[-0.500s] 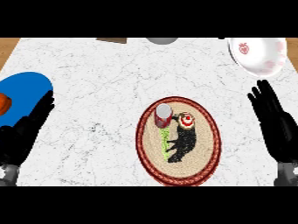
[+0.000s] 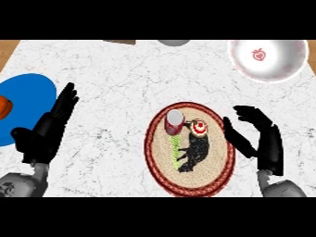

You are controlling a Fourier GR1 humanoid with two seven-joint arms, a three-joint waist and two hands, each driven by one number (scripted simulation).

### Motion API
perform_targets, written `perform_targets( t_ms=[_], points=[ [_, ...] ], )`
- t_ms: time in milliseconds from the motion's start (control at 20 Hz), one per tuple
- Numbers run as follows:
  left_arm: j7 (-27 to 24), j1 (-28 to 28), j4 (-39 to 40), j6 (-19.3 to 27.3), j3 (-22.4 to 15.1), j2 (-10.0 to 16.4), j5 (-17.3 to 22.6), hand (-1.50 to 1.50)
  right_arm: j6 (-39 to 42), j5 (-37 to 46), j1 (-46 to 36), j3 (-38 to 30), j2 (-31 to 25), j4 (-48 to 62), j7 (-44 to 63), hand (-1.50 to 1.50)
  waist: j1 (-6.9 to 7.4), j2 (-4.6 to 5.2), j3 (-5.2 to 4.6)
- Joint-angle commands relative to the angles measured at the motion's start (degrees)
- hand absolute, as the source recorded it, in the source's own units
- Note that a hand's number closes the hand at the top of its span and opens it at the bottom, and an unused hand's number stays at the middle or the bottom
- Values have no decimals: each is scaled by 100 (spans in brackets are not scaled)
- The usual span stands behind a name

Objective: Pick the cupcake from the placemat and place it in the bowl

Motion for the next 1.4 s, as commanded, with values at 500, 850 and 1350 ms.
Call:
perform_targets(
  t_ms=[500,850,1350],
  points=[
    [52,-326,225,464,-195,-738,-254,0,-3656,3624,91,1029,1576,486,670,-150,-52,-17,39],
    [-99,-23,82,132,13,-471,-62,0,-2084,4866,-6,477,1584,-5,2821,-150,-41,-46,30],
    [116,-219,0,145,22,-550,-173,0,259,5528,-961,667,1585,-740,6324,-150,26,-32,58]
  ],
)
